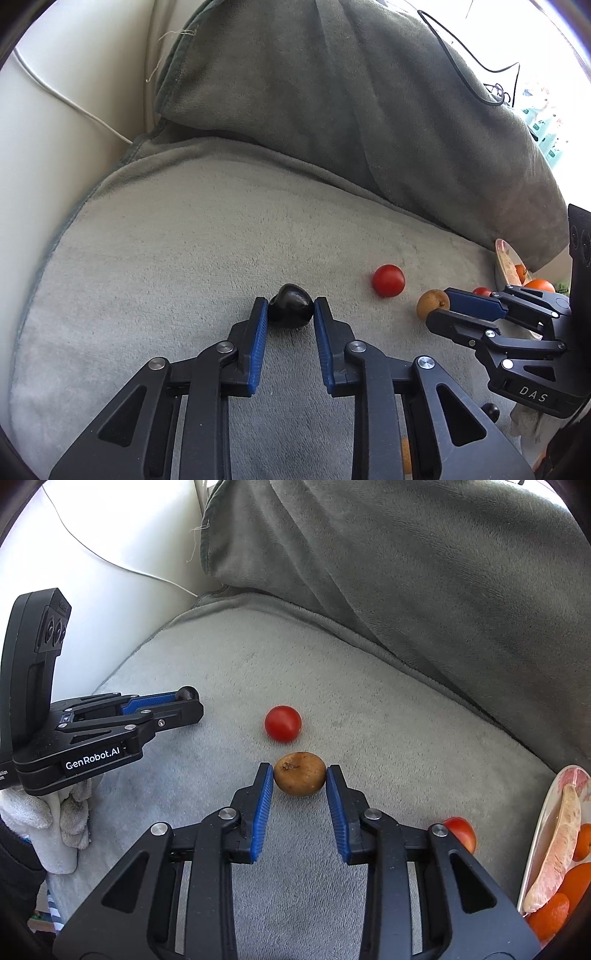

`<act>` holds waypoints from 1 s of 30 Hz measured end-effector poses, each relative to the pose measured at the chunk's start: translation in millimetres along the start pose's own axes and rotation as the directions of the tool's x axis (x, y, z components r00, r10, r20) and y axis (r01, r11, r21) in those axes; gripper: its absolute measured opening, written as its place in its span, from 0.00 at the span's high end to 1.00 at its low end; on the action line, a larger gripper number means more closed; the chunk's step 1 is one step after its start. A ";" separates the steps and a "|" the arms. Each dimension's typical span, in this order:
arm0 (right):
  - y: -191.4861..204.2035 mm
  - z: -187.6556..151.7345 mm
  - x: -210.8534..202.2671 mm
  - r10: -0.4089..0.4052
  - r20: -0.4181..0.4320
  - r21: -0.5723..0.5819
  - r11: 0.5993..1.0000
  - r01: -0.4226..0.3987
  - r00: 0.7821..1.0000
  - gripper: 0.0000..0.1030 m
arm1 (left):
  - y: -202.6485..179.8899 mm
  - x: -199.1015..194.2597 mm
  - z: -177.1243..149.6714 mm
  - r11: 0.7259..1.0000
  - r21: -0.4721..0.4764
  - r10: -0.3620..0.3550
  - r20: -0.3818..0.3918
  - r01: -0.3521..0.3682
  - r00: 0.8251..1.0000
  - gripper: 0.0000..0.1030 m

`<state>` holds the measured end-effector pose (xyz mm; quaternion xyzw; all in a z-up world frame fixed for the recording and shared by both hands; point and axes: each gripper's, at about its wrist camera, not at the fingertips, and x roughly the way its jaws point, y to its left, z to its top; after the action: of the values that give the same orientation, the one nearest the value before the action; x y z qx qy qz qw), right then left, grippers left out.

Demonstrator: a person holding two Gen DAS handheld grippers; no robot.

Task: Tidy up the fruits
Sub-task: 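Lift the plum and kiwi and carry both over the plate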

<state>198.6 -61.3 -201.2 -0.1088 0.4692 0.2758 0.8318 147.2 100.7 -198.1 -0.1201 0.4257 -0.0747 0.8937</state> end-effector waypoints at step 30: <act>-66.2 -34.9 -103.6 -0.070 0.177 0.118 0.992 0.050 0.982 0.70 | -82.8 -45.8 -0.6 0.985 0.132 -0.118 0.054 0.110 0.992 0.78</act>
<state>168.4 -168.2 -137.9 -0.0500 0.4031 0.2323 0.8838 115.4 32.0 -141.4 -0.0886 0.3848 -0.1493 0.9065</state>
